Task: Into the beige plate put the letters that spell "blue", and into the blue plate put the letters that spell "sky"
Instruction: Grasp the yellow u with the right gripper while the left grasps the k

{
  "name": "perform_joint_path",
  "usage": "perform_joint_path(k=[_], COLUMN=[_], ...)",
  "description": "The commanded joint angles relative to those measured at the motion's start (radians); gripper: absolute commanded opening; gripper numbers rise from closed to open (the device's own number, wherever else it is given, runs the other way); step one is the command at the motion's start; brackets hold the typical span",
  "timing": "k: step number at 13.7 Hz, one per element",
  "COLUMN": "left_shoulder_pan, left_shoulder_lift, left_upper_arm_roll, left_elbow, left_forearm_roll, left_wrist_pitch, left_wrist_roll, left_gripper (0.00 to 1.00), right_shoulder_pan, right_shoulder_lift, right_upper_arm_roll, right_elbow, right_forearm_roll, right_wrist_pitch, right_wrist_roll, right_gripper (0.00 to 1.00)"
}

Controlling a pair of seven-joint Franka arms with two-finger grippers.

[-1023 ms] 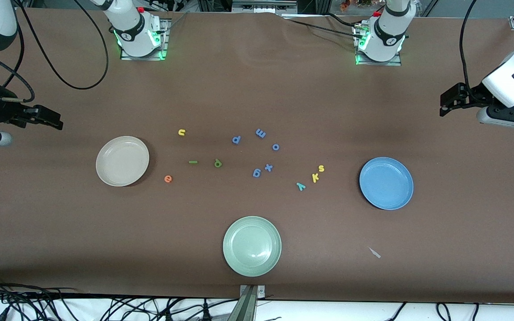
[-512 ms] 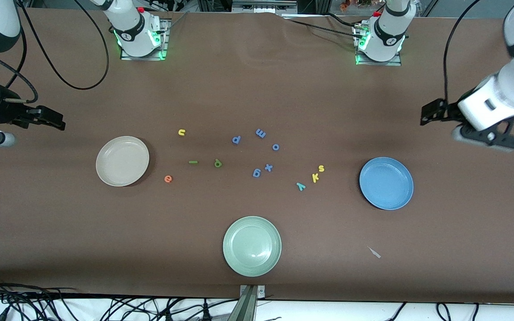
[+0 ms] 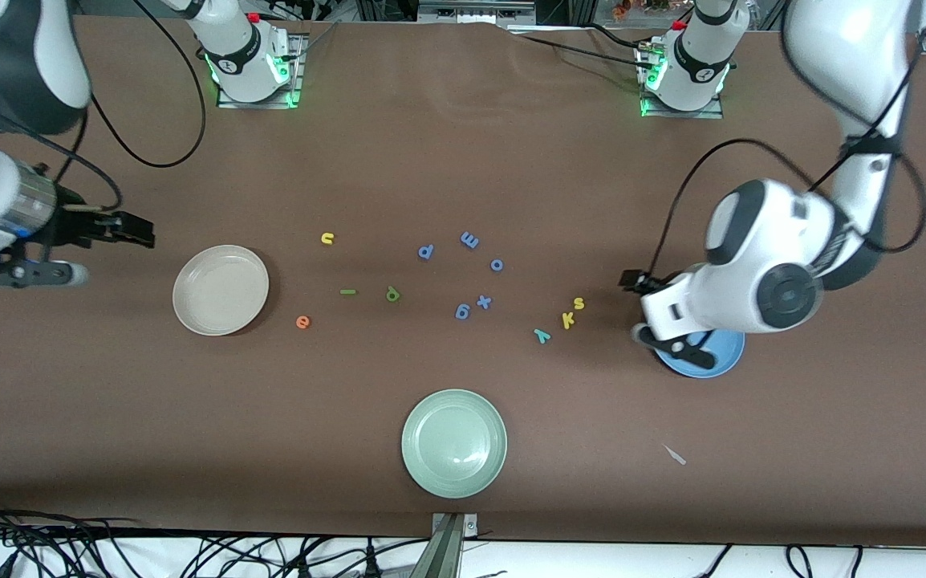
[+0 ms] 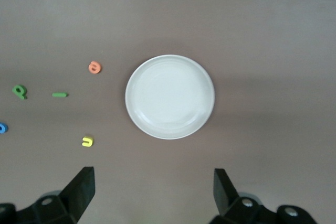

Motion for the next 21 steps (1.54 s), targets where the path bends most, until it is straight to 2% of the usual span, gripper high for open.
perform_joint_path(k=[1, 3, 5, 6, 7, 10, 13, 16, 18, 19, 21], left_shoulder_pan=[-0.067, -0.074, -0.123, -0.135, -0.132, -0.137, -0.146, -0.150, -0.164, -0.161, -0.158], left_shoulder_lift=[0.059, 0.062, 0.092, 0.093, 0.097, 0.119, 0.120, 0.123, 0.128, 0.134, 0.135], left_upper_arm_roll=[0.013, 0.014, 0.014, 0.013, 0.011, 0.007, 0.006, 0.008, 0.008, 0.008, 0.008], left_elbow=[0.048, 0.042, 0.015, -0.010, -0.022, -0.085, -0.114, -0.165, -0.185, -0.185, -0.183], left_forearm_roll=[0.004, 0.008, 0.108, 0.177, 0.182, 0.162, 0.148, 0.153, 0.163, 0.163, 0.163], left_wrist_pitch=[0.070, 0.076, 0.119, 0.138, 0.176, 0.305, 0.322, 0.417, 0.457, 0.457, 0.457], left_wrist_roll=[-0.015, -0.113, -0.246, -0.314, -0.336, -0.427, -0.451, -0.451, -0.449, -0.446, -0.437], left_gripper=[1.00, 1.00, 1.00, 1.00, 1.00, 1.00, 1.00, 0.97, 0.86, 0.67, 0.39], right_shoulder_pan=[0.072, 0.127, 0.173, 0.193, 0.199, 0.199, 0.199, 0.200, 0.199, 0.201, 0.199], right_shoulder_lift=[0.112, 0.189, 0.208, 0.200, 0.188, 0.136, 0.085, 0.063, 0.073, 0.074, 0.080], right_upper_arm_roll=[0.000, 0.000, 0.000, 0.000, 0.002, 0.038, 0.081, 0.121, 0.123, 0.123, 0.146], right_elbow=[0.025, 0.005, -0.056, -0.101, -0.147, -0.311, -0.478, -0.633, -0.679, -0.690, -0.710], right_forearm_roll=[0.032, 0.070, 0.069, 0.069, 0.070, 0.070, 0.070, 0.069, 0.070, 0.070, 0.070], right_wrist_pitch=[0.041, 0.144, 0.250, 0.302, 0.339, 0.490, 0.650, 0.819, 0.867, 0.868, 0.868], right_wrist_roll=[0.014, 0.042, 0.161, 0.195, 0.221, 0.276, 0.345, 0.410, 0.436, 0.468, 0.496], right_gripper=[1.00, 1.00, 1.00, 1.00, 1.00, 1.00, 1.00, 1.00, 1.00, 1.00, 1.00])
